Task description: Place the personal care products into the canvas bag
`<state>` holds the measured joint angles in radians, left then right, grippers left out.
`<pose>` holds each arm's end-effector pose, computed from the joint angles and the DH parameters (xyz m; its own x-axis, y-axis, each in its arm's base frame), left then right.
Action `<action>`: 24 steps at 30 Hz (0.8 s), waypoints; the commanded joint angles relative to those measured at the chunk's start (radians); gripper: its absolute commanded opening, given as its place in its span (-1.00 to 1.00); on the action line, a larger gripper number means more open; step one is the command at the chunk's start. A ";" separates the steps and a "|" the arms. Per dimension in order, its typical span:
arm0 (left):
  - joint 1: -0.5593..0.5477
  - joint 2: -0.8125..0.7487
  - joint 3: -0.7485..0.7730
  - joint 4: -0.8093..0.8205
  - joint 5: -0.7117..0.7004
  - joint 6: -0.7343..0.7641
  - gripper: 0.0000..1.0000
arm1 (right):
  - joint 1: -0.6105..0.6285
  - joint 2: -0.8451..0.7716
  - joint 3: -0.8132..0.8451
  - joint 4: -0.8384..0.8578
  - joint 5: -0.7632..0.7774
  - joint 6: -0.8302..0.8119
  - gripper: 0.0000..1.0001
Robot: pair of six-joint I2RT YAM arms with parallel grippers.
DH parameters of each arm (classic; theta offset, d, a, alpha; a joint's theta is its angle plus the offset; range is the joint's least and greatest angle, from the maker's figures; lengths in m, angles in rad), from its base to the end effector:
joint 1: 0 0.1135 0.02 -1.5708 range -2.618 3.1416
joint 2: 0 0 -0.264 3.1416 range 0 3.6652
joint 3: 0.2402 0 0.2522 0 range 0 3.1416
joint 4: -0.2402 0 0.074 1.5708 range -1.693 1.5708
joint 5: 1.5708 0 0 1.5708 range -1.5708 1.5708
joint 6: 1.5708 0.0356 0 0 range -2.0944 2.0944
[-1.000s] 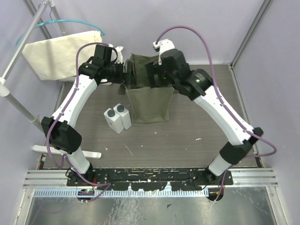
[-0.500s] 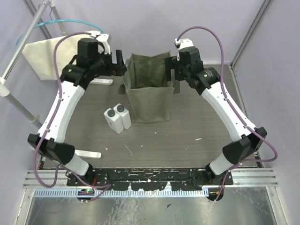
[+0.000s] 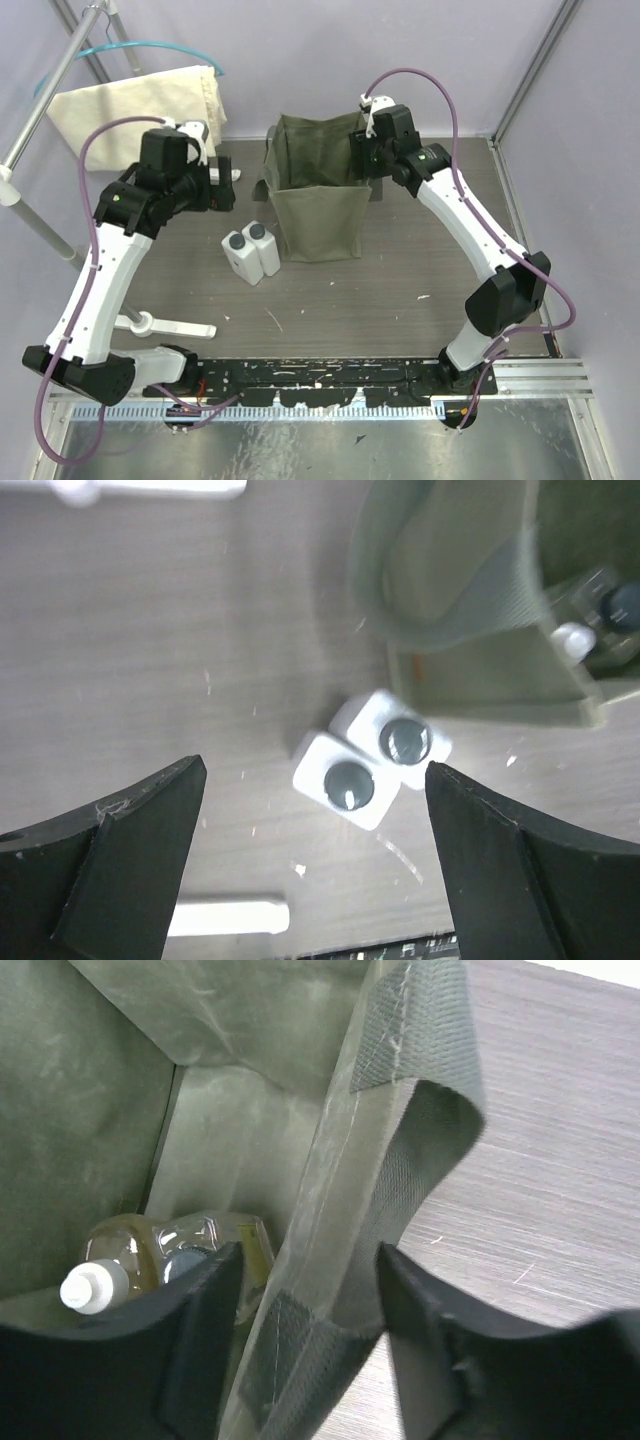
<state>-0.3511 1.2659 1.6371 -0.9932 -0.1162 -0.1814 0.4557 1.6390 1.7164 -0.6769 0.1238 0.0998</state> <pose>0.2232 -0.0773 0.4464 -0.5838 0.0230 -0.8116 0.1503 0.9854 -0.0802 0.3322 0.1579 0.3940 -0.5385 -0.1538 -0.8285 -0.2930 0.9560 0.0129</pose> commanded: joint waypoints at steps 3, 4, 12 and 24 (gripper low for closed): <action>0.004 -0.040 -0.146 -0.090 -0.010 -0.057 0.96 | -0.006 0.051 0.077 0.024 -0.040 -0.020 -0.28; 0.003 -0.040 -0.166 -0.088 -0.006 -0.061 0.96 | -0.005 0.057 0.085 0.020 -0.041 -0.023 -0.39; 0.004 -0.021 -0.258 -0.065 0.128 -0.091 0.96 | -0.006 0.065 0.091 0.008 -0.034 -0.029 -0.84; 0.003 0.178 -0.081 -0.328 -0.043 -0.418 0.96 | -0.007 0.064 0.080 -0.007 -0.006 -0.036 -0.84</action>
<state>-0.3504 1.4162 1.4773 -1.2152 -0.0765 -0.4511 0.4541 1.7157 1.7645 -0.6907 0.0959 0.0807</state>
